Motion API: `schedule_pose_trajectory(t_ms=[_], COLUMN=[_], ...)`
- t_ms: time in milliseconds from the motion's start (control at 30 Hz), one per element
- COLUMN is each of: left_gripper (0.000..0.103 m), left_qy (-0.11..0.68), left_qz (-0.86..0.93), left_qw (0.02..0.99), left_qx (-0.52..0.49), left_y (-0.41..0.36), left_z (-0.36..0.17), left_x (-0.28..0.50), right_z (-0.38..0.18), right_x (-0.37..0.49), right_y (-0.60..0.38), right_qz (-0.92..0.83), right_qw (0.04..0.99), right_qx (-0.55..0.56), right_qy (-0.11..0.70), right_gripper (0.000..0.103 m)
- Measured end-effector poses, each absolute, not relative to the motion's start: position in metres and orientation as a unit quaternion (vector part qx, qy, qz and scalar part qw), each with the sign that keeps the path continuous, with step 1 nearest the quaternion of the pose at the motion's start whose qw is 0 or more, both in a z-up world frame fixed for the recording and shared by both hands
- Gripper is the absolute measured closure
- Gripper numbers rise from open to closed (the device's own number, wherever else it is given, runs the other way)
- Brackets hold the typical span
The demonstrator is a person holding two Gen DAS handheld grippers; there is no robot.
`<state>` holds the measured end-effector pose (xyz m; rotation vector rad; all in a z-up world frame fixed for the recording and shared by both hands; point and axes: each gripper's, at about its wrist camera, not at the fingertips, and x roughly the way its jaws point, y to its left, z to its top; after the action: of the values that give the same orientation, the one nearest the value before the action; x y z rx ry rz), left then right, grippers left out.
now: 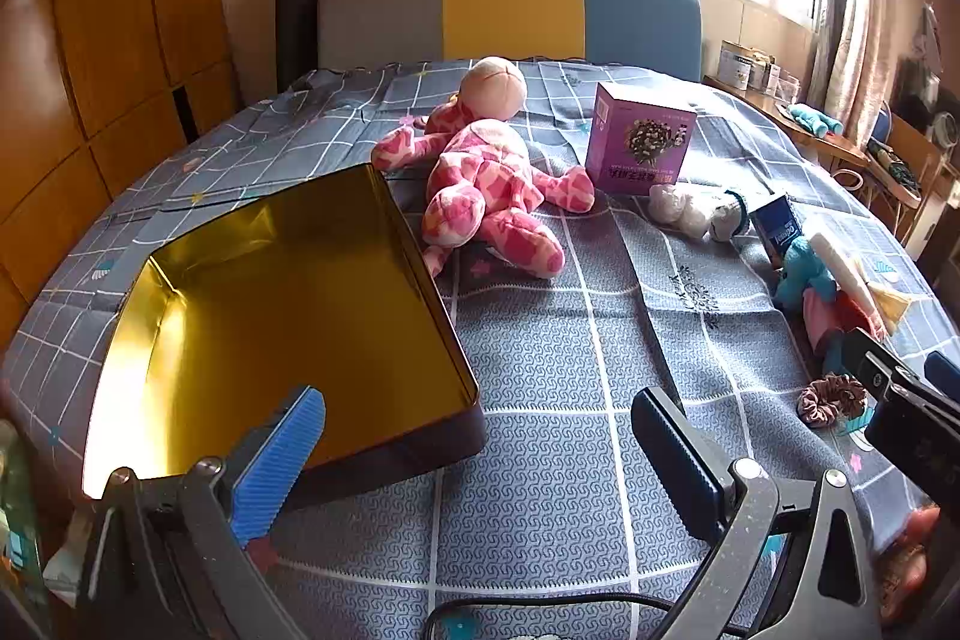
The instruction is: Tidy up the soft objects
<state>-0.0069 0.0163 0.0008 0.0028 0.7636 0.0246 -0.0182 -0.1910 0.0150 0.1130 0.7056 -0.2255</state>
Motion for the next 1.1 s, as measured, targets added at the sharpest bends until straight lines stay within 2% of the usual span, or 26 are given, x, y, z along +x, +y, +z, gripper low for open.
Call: schedule_pose_trajectory(t_ms=[1100], left_gripper=[0.0], left_qy=[0.372], left_qz=[0.002], left_qw=[0.928], left_qx=[0.005], left_y=[0.017], left_z=[0.009], left_x=[-0.013], right_z=[0.01], right_x=[-0.009], right_y=[-0.21], right_qz=[-0.114], right_qw=[0.924], right_qx=[0.045], right_qy=[0.362], right_gripper=[0.0])
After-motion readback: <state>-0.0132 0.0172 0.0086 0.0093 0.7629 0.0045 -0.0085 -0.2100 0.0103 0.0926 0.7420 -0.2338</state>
